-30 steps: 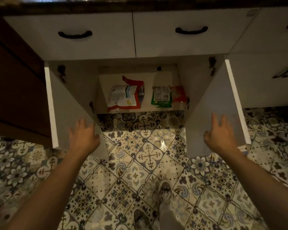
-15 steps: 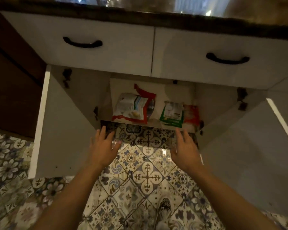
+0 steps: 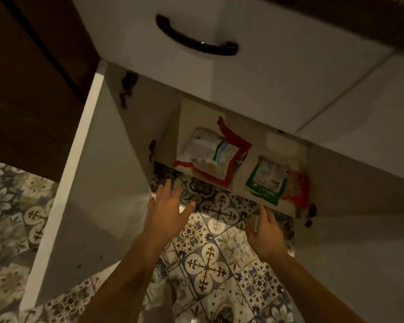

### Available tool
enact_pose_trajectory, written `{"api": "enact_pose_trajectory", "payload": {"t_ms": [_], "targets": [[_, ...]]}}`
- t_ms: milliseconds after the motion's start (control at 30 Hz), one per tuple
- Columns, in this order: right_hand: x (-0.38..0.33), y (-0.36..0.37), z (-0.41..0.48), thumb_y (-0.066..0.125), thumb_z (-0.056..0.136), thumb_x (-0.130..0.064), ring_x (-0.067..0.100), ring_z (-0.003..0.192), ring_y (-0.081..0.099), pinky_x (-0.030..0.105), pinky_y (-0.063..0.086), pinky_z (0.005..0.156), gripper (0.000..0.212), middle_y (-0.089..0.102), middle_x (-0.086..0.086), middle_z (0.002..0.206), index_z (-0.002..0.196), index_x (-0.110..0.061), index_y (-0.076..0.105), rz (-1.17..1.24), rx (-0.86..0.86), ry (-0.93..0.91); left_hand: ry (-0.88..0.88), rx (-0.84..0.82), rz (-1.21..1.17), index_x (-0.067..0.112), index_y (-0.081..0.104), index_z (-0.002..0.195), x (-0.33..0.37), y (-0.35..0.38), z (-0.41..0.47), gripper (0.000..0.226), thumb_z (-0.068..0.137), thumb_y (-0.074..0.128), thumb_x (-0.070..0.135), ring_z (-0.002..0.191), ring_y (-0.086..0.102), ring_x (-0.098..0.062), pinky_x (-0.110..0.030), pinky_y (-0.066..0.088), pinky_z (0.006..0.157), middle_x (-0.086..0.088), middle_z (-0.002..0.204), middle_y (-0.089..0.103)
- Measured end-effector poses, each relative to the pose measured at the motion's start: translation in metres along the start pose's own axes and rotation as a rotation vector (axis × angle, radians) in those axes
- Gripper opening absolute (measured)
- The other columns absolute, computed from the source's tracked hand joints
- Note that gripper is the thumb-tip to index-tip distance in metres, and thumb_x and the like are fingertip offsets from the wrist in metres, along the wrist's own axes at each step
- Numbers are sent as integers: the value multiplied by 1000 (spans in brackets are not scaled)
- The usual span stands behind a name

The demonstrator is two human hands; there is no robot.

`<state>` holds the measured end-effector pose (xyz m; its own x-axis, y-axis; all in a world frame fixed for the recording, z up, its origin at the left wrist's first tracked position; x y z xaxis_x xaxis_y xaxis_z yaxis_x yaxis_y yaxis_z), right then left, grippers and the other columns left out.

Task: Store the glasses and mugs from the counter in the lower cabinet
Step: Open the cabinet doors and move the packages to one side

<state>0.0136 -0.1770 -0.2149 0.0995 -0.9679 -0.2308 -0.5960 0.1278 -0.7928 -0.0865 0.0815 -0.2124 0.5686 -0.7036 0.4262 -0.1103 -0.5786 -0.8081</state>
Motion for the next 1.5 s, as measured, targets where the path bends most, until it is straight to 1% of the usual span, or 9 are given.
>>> {"api": "enact_pose_trajectory", "payload": {"t_ms": [200,333,433,533,667,800,933,1067,1500], "targets": [[-17,62,89,58,96,-46,37,144,37,43,37,115,81,28,16,162,159,-11,20,100,-45,91,62,14,0,26,31,155,-13,47,84,69,97,40,62,154,10,-33,-54,22,120,-9,168,13],[-15,111,173,51,96,-58,35,114,60,37,47,103,63,63,19,124,126,-3,61,146,-225,255,59,-24,61,19,50,140,-19,101,154,61,95,46,60,142,34,-35,-49,28,116,-13,147,45],[4,175,250,34,83,-85,27,128,57,36,42,110,92,63,13,137,130,-13,64,230,-296,137,111,45,-27,30,12,160,-30,156,208,81,94,54,52,154,11,-31,-54,22,120,-8,168,11],[52,241,325,51,92,-66,24,135,52,27,38,112,77,54,10,146,144,-10,50,274,-210,-127,166,95,-32,33,-8,156,-43,218,263,91,95,59,47,155,2,-29,-57,19,121,-5,169,-8],[49,250,342,63,87,-52,20,128,56,43,48,105,59,60,1,140,140,-28,54,945,-71,-176,235,150,104,31,-2,160,-63,283,322,91,95,62,39,155,-9,-31,-55,8,125,-7,168,-13],[26,255,385,86,72,-39,27,105,65,37,52,88,73,70,4,119,136,-13,61,1695,-275,99,238,176,167,34,-8,159,-63,313,361,106,88,70,45,153,-16,-33,-62,4,122,-7,167,-19],[6,238,404,71,89,-28,23,126,61,38,52,103,52,65,8,137,139,-21,59,1773,-143,44,217,183,130,23,-5,161,-51,308,362,104,89,65,51,153,-16,-39,-63,3,122,-10,167,-18],[-22,195,394,59,92,3,26,110,68,27,60,71,41,68,13,128,132,-5,63,1752,-62,38,129,223,6,22,-3,161,-40,301,369,103,89,63,55,152,-16,-40,-65,6,121,-11,168,-13],[-97,144,389,67,85,-8,22,96,69,34,59,72,26,74,3,105,93,-32,71,1450,83,-240,78,593,-509,20,42,151,-52,270,391,84,81,62,63,148,30,-34,-54,31,118,-13,160,36]]}}
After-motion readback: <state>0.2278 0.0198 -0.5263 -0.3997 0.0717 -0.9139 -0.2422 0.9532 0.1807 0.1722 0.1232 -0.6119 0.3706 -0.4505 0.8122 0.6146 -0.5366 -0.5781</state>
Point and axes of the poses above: each hand's wrist, its own z-axis towards the middle knuckle, its own y-axis out of the palm, x = y × z, the point moved 1 cm from there along z, towards the middle knuckle
